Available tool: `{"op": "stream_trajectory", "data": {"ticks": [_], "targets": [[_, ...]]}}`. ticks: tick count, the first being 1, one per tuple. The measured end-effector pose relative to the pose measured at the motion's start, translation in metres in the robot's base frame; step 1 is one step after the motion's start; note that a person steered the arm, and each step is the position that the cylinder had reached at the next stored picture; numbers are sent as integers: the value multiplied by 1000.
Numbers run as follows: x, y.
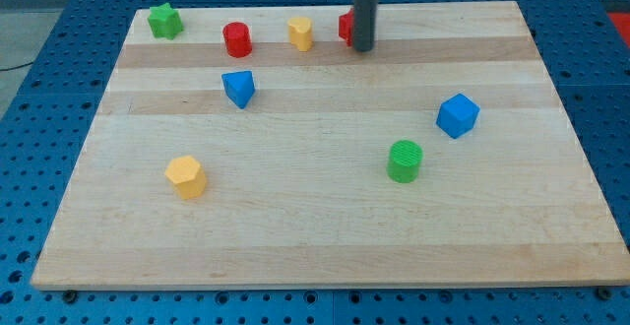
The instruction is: Slide the red star to the top of the yellow heart
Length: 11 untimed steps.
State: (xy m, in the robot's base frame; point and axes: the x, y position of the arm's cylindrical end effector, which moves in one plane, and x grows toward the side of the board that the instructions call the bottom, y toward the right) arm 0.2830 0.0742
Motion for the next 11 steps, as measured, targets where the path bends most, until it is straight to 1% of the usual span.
{"op": "stream_trajectory", "data": {"ticks": [1, 3, 5, 7, 11], "targets": [[-1, 39], [-9, -12], [-28, -11], [-29, -19], [-31, -55]]}}
